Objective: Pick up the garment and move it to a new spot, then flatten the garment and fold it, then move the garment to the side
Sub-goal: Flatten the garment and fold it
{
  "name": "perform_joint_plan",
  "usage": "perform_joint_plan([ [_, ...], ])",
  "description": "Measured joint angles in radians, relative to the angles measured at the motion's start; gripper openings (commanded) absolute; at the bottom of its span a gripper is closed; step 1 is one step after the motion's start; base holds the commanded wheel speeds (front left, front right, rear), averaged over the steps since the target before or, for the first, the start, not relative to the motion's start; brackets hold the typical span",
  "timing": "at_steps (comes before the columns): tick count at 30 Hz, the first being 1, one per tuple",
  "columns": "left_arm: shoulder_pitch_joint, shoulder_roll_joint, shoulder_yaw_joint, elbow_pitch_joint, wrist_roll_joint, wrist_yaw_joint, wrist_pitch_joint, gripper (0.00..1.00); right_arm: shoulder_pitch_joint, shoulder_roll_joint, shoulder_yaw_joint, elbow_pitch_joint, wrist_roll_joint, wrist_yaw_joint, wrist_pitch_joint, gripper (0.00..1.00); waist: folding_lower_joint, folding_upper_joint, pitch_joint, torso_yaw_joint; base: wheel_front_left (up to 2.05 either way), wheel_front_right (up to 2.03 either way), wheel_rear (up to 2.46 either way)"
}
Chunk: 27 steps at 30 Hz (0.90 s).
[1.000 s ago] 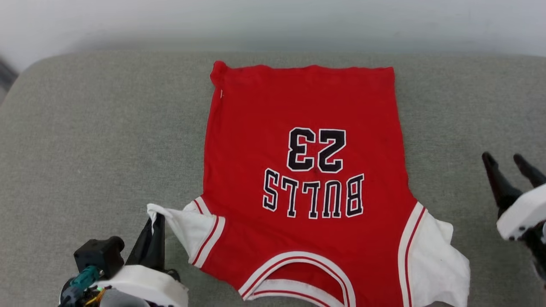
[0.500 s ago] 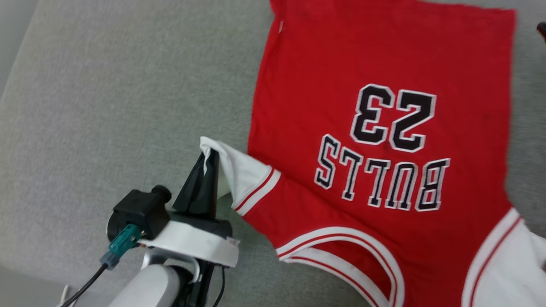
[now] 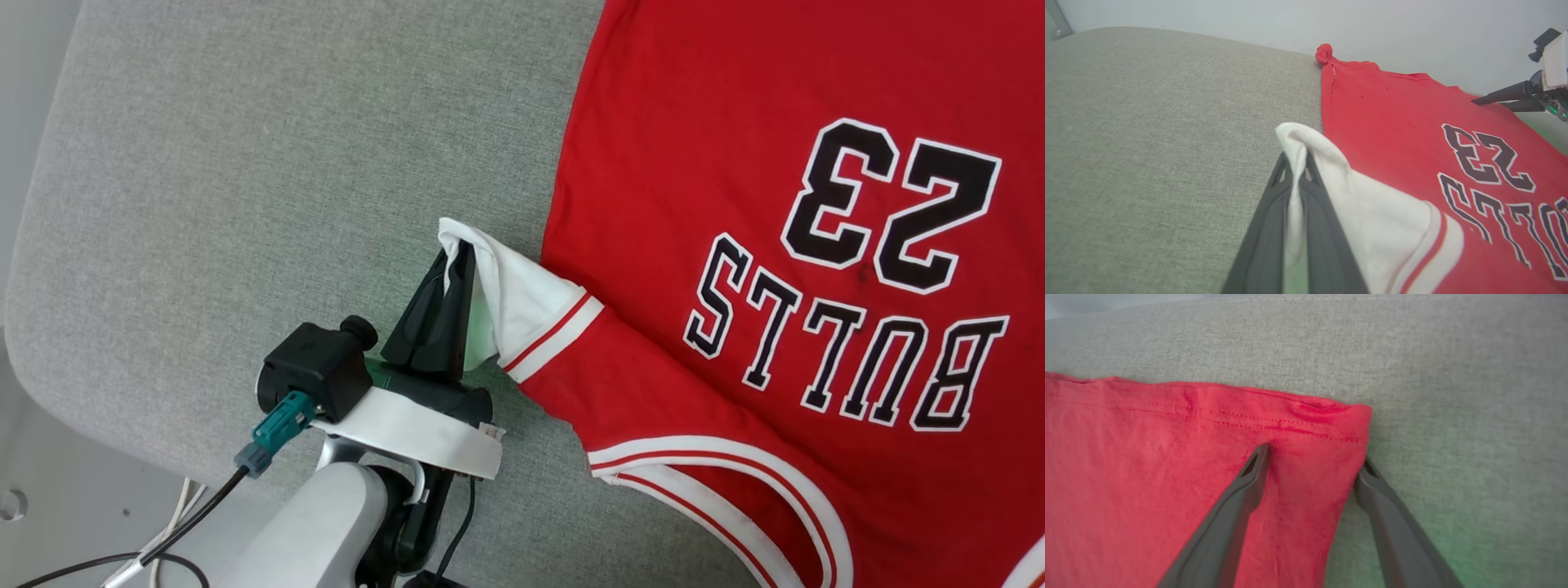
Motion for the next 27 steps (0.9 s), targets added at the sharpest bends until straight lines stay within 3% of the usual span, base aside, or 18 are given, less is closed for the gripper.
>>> perform_joint_plan([
  [1,-0.004,-0.004,0.000,0.006,0.000,-0.005,-0.002,0.00,-0.006,-0.001,-0.005,0.006,-0.004,0.000,0.013,1.00,-0.0001,0.0000,0.004,0.004,0.00,0.00,0.00],
  [2,-0.005,-0.007,0.001,0.012,0.000,-0.006,-0.003,0.00,-0.010,-0.001,-0.009,0.012,-0.010,0.000,0.020,0.56,-0.0002,0.0000,0.007,0.007,0.00,0.00,0.00],
  [3,-0.005,-0.011,0.002,0.018,0.000,-0.007,-0.005,0.00,-0.012,-0.001,-0.010,0.013,-0.017,0.000,0.026,0.18,-0.0002,0.0000,0.006,0.008,0.00,0.00,0.00],
  [4,-0.005,-0.015,0.003,0.025,-0.001,-0.011,-0.006,0.00,-0.011,0.000,-0.009,0.014,-0.025,0.000,0.027,0.00,-0.0002,0.0000,0.004,0.007,0.00,0.00,0.00],
  [10,-0.004,-0.015,0.009,0.057,-0.002,-0.018,-0.010,0.00,0.011,0.007,0.038,0.015,-0.056,-0.001,0.018,0.00,0.0000,0.0000,-0.036,-0.006,0.00,0.00,0.00],
  [16,0.044,0.022,0.022,0.081,-0.011,-0.013,-0.007,0.00,0.076,-0.016,0.159,-0.042,-0.065,-0.001,0.018,0.00,0.0000,0.0000,-0.118,-0.040,0.00,0.00,0.00],
  [22,0.133,0.074,0.057,0.081,-0.038,0.031,0.019,0.00,0.184,-0.097,0.249,-0.184,0.011,-0.001,0.001,0.00,0.0000,0.0000,-0.217,-0.106,0.00,0.00,0.00],
  [27,0.239,0.129,0.100,0.048,-0.071,0.090,0.055,0.00,0.438,-0.154,0.257,-0.338,0.071,-0.001,0.023,0.00,0.0000,0.0000,-0.315,-0.198,0.00,0.00,0.00],
])
